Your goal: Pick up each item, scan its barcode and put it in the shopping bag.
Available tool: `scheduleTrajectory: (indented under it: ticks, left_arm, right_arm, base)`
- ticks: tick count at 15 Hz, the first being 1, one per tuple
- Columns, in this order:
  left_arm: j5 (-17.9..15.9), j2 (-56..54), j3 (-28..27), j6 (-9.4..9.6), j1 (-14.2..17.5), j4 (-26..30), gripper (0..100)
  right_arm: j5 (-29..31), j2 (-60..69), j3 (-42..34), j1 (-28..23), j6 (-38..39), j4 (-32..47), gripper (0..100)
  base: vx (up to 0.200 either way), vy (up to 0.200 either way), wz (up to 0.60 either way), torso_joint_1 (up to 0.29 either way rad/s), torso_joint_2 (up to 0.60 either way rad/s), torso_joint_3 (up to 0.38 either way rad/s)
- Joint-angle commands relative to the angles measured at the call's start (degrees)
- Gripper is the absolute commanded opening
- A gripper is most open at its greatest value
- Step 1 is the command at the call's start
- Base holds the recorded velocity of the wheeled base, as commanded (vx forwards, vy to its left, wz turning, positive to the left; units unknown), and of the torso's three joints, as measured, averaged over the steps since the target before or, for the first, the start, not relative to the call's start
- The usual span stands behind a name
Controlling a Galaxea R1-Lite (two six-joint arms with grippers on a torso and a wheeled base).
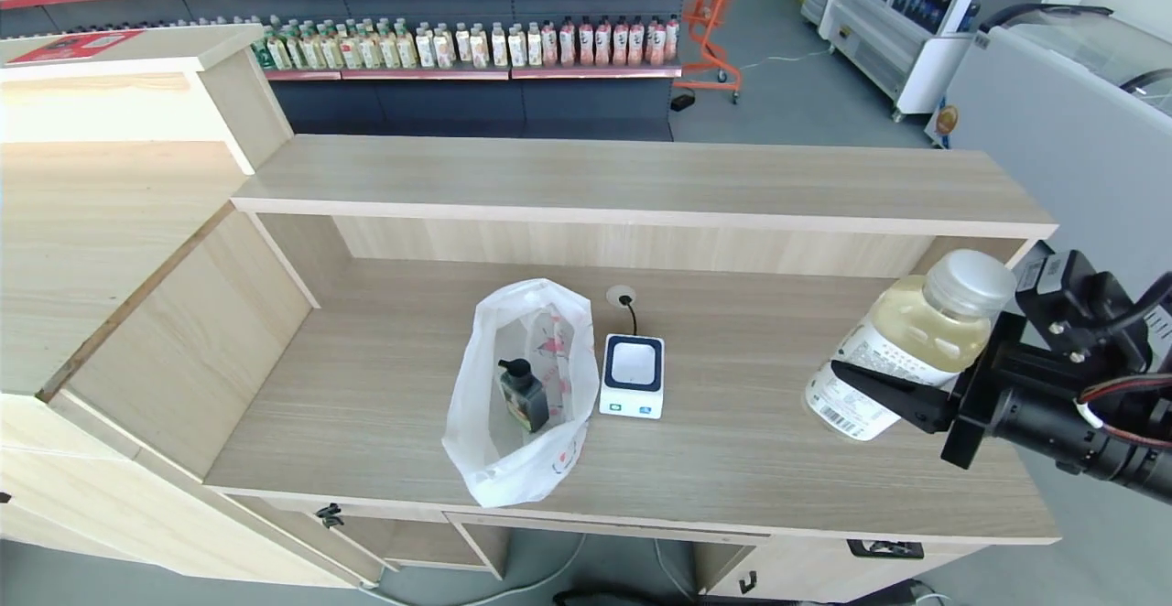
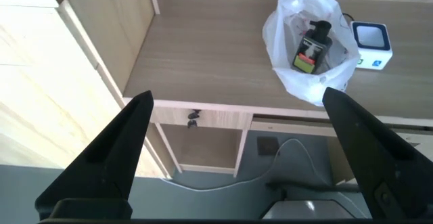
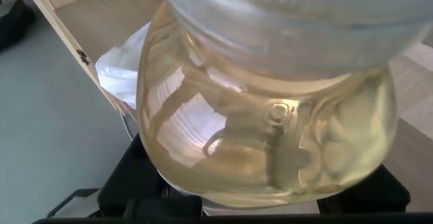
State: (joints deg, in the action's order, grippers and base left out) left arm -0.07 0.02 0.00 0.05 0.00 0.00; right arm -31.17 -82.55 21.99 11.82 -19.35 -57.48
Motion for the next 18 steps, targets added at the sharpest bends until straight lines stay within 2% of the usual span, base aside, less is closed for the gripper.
scheduleTrajectory:
  ticks: [1, 3, 7, 9, 13, 16, 18]
  left_arm:
    - [0.0, 0.0, 0.0, 0.04, 0.0, 0.0, 100]
    - [0.1, 0.0, 0.0, 0.13, 0.0, 0.0, 100]
    - [0.0, 0.0, 0.0, 0.13, 0.0, 0.0, 100]
    - [0.1, 0.0, 0.0, 1.27, 0.0, 0.0, 100]
    - [0.1, 0.0, 0.0, 1.18, 0.0, 0.0, 100]
    - [0.1, 0.0, 0.0, 0.13, -0.1, 0.0, 100]
    - [0.1, 0.0, 0.0, 0.13, 0.0, 0.0, 100]
  right_arm:
    - [-0.1, -1.5, 0.5, 0.3, 0.6, 0.0, 0]
    - [0.0, -2.7, 1.2, 0.4, 1.0, 0.0, 0]
    - [-0.2, -4.0, -0.4, 0.3, 1.0, 0.0, 0]
    - [-0.1, -5.1, -0.7, 0.2, 1.0, -0.1, 0]
    - [0.0, -7.4, -1.2, 0.1, 1.0, -0.2, 0]
    - [0.1, -9.8, -1.8, 0.0, 0.9, -0.4, 0]
    - [-0.1, -13.2, -0.7, 0.0, -1.4, -2.1, 0]
  base:
    - [0.0, 0.2, 0.0, 0.002, 0.0, 0.002]
    - [0.0, 0.2, 0.0, 0.002, 0.0, 0.002]
    - [0.0, 0.0, 0.0, 0.0, 0.0, 0.0]
    - [0.2, 0.0, 0.0, 0.007, 0.01, 0.0]
    - [0.2, 0.0, 0.0, 0.001, 0.0, 0.007]
    - [0.0, 0.0, 0.0, 0.0, 0.0, 0.0]
    - [0.0, 0.0, 0.0, 0.0, 0.0, 0.0]
